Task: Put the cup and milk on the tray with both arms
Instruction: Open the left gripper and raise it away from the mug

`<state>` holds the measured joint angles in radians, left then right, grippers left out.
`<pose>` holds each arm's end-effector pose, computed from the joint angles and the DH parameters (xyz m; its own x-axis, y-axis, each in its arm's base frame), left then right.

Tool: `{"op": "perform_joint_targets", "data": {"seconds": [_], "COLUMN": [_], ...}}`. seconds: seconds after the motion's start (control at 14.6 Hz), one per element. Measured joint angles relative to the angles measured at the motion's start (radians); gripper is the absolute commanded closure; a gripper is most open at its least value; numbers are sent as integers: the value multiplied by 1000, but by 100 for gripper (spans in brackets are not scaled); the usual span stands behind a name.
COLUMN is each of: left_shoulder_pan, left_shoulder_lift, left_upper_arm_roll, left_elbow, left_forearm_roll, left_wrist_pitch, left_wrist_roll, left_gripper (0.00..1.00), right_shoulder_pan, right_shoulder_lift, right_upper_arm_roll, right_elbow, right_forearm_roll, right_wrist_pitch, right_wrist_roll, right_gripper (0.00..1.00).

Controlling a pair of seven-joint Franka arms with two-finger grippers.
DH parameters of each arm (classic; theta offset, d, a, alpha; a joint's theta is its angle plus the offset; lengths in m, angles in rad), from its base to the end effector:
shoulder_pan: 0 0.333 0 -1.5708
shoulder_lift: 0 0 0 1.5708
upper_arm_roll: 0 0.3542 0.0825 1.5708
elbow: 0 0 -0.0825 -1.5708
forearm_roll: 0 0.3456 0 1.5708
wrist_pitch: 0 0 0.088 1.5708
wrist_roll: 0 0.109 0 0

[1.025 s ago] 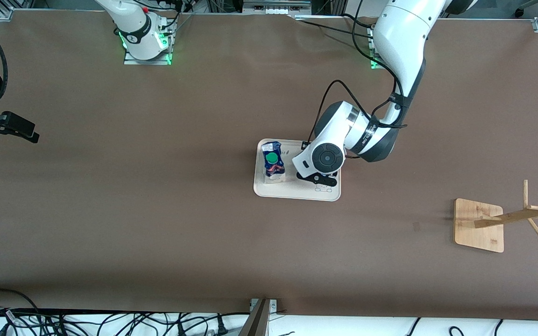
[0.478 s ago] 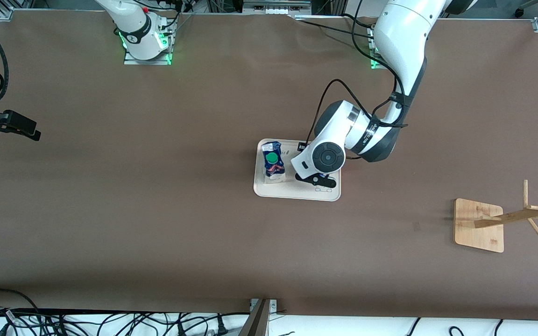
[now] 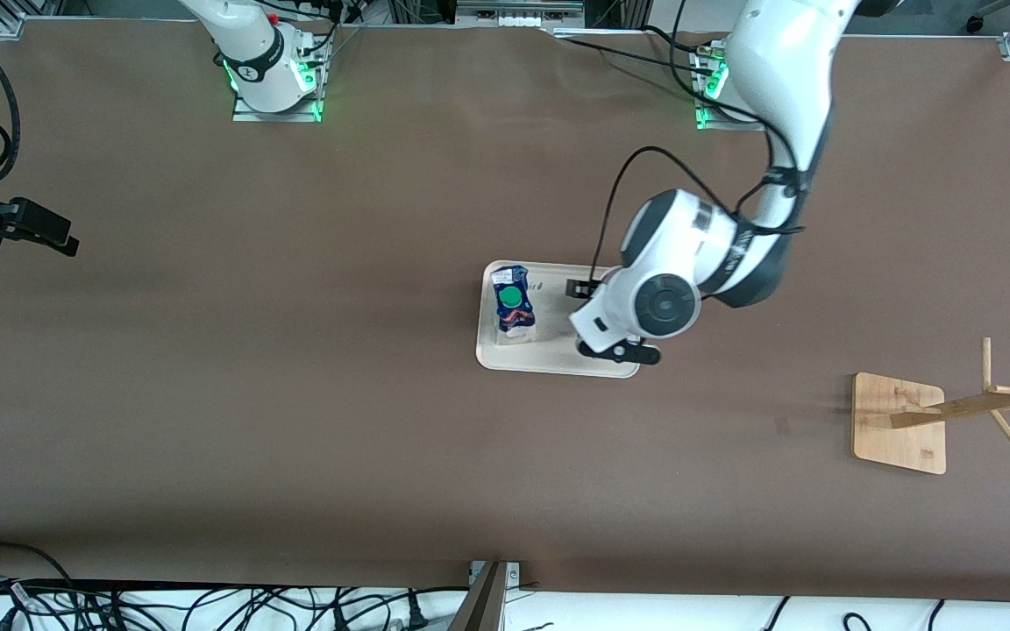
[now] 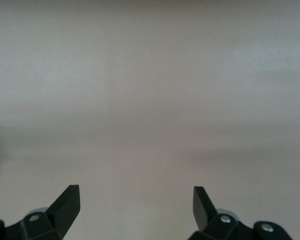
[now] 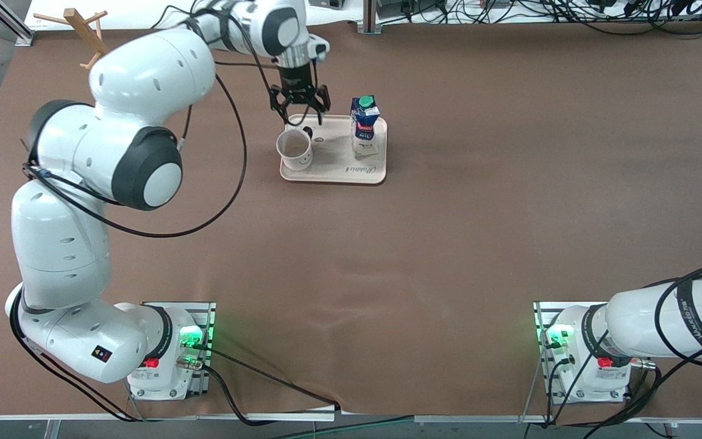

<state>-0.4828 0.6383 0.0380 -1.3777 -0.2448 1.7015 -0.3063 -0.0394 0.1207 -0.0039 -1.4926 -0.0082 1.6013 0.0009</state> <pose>0.5974 -0.3171 0.3654 0.9305 -0.0843 -0.3565 -0.0542 -0.9941 0.0936 0.5595 -0.0250 0.6324 0.9990 -0.0439 -0.0120 -0.0438 -0.9990 0.0087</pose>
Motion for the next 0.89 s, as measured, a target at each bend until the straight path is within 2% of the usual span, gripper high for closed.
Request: {"op": "perform_joint_targets", "data": {"seconds": [0.41,0.61,0.89], "left_shoulder_pan": [243,327,357], "left_shoulder_lift": [-237,-336,-500], "left_upper_arm_roll": [14,15,14], "left_elbow": [1,-35,-141], "left_forearm_roll": [3,15,181], "left_wrist_pitch": [-112,-126,-124], "left_wrist_roll": [5,39,55], "left_gripper": [0,0,0], "right_shoulder_pan": [19,23,27], "right_shoulder_lift": [-1,-1,3], "right_upper_arm_roll": [1,1,1], "right_elbow": [0,0,0], "right_forearm_roll": [0,-1,-1], "right_wrist_pitch": [4,4,4], "right_wrist_roll": [0,0,0], "right_gripper": [0,0,0]}}
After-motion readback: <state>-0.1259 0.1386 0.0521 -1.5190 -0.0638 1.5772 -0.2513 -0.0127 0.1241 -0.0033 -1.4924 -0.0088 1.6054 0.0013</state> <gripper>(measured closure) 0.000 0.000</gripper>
